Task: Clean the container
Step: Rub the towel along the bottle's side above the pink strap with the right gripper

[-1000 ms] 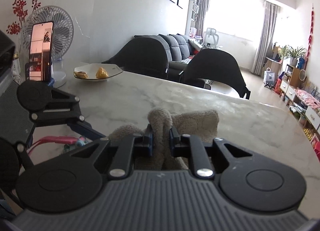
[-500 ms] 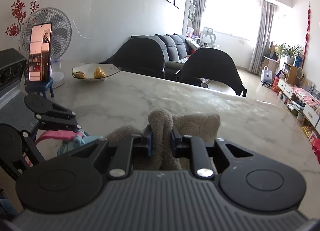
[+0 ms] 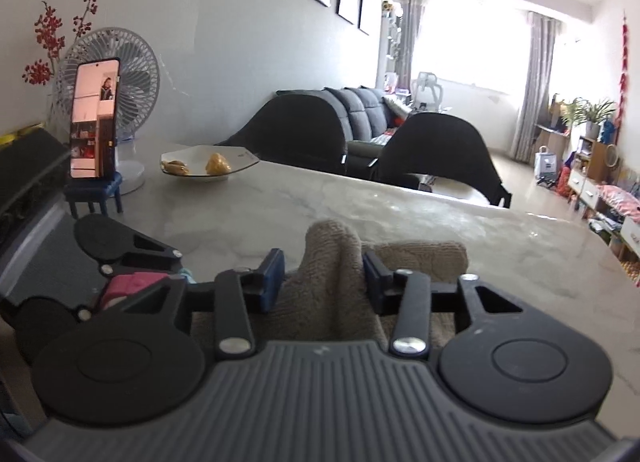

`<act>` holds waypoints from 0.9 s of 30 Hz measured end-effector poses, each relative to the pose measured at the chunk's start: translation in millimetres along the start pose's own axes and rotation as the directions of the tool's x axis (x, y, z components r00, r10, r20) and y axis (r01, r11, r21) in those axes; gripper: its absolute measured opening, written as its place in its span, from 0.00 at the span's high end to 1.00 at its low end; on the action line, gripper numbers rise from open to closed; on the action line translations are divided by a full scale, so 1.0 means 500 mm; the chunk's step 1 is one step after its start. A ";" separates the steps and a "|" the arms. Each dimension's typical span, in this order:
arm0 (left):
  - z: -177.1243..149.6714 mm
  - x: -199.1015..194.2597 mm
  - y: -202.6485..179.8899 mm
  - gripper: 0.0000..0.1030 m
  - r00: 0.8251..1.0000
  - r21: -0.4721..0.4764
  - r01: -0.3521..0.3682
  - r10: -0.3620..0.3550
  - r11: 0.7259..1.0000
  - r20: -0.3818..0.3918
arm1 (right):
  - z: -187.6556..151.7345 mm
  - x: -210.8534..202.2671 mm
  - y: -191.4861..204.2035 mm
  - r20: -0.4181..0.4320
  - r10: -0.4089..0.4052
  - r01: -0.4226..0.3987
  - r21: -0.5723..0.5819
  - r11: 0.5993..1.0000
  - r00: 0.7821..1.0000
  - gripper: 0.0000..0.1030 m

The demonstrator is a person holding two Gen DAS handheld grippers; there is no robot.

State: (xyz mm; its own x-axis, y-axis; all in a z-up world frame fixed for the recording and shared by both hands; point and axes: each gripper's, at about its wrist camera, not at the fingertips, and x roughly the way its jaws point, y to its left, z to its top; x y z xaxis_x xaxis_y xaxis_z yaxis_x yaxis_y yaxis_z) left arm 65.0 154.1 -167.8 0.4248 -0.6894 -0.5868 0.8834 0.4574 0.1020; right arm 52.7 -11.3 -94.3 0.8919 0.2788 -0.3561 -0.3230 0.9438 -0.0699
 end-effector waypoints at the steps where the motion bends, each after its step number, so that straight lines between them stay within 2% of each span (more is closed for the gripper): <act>1: -0.002 -0.001 0.001 0.35 1.000 -0.007 0.002 -0.002 1.000 -0.001 | -0.004 -0.001 -0.002 0.011 0.002 -0.002 0.007 1.000 1.000 0.56; 3: -0.004 -0.002 0.001 0.35 1.000 -0.015 0.005 -0.005 1.000 -0.002 | -0.011 -0.004 -0.006 0.033 0.002 -0.002 0.015 1.000 0.999 0.57; 6: 0.000 0.002 0.008 0.35 1.000 -0.032 0.018 -0.018 0.999 -0.006 | -0.016 -0.005 -0.002 0.052 -0.061 0.061 -0.001 0.998 0.997 0.79; 8: 0.000 0.001 0.013 0.35 0.999 -0.048 0.031 -0.032 0.998 -0.009 | -0.015 -0.003 -0.001 0.053 -0.129 0.129 -0.012 0.992 0.990 0.82; 9: 0.000 0.000 0.017 0.35 0.999 -0.055 0.037 -0.038 0.998 -0.011 | -0.013 -0.004 -0.004 0.051 -0.130 0.130 0.000 0.991 0.990 0.83; 12: 0.004 0.010 0.028 0.35 0.999 -0.072 0.049 -0.051 0.996 -0.014 | 0.000 -0.013 -0.007 0.051 -0.062 0.061 0.023 0.998 0.997 0.83; 14: 0.011 0.019 0.031 0.35 0.999 -0.074 0.051 -0.053 0.996 -0.015 | 0.003 -0.016 0.008 0.058 -0.005 0.006 -0.013 1.000 0.998 0.83; 16: 0.007 0.021 0.031 0.35 0.998 -0.077 0.053 -0.055 0.996 -0.015 | 0.000 -0.009 0.026 0.051 0.011 -0.008 -0.060 0.998 0.999 0.82; 19: 0.010 0.026 0.033 0.35 0.998 -0.080 0.055 -0.056 0.995 -0.015 | -0.010 0.002 0.033 0.065 -0.018 0.024 -0.098 0.995 0.998 0.81; 27: 0.014 0.025 0.028 0.35 0.998 -0.082 0.055 -0.056 0.995 -0.016 | -0.016 0.011 -0.028 0.060 -0.124 0.126 -0.030 0.992 0.991 0.81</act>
State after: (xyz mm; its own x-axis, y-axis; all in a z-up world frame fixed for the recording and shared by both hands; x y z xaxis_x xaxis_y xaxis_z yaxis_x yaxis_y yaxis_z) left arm 84.0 148.0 -168.2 0.3712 -0.7052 -0.6041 0.8861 0.4635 0.0034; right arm 59.8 -24.5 -102.8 0.9422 0.1700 -0.2886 -0.2176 0.9657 -0.1416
